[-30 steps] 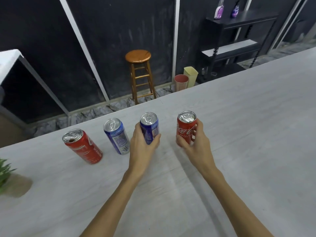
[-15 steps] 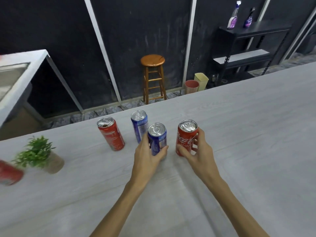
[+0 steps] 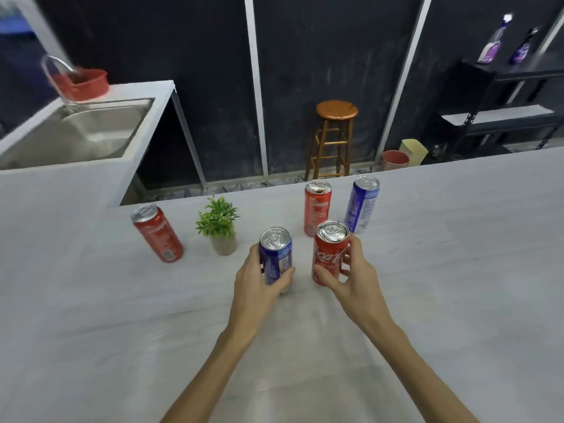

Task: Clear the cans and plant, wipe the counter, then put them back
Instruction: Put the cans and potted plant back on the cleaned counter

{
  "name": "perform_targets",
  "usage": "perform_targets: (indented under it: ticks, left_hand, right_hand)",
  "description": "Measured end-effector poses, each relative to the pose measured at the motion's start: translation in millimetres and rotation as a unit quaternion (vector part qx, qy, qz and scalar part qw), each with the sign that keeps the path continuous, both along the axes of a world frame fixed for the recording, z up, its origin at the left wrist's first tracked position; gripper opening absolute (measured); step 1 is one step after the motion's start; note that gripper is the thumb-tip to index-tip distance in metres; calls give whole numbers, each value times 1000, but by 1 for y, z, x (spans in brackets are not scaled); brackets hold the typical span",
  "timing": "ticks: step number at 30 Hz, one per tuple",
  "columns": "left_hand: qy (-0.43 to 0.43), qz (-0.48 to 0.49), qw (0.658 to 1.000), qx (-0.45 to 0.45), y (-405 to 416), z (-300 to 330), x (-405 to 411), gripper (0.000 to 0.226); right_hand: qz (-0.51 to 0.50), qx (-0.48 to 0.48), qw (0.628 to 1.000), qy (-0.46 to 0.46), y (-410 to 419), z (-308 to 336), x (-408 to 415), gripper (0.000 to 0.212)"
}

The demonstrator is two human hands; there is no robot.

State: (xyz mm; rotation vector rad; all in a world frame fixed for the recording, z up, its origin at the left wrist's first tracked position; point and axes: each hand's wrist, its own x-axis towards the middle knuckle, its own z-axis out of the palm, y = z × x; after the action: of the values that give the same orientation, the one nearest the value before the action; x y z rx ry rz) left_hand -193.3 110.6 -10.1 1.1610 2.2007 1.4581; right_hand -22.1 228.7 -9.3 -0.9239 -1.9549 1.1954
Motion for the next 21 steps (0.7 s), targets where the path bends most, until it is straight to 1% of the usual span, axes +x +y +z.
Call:
perform_targets:
  ticks: [3,6,10,15,18,21]
  left_hand:
    - [4,11,1000,0,-38,2,-33,63]
    - [-3,24,1000,8,-74,5,-63,59]
    - [-12,52,999,10,-118,4,-104,59]
    - [-14,93,996,11,-167,0,-145,54]
    - [-5,117,993,8,-193,-1,-166,52]
    - [-3,132,991,10,-215,-1,-184,50]
  right_hand:
    - [18,3,1000,3,-33,0,-38,74]
    - [39,3,999,3,-63,0,-73,73]
    - [66,0,998,7,-99,-3,-118,73]
    - [91,-2,996,2,-136,-8,-163,77]
    - [106,0,994,0,-156,-10,-183,70]
    - [115,-10,993,-4,-172,-12,-199,70]
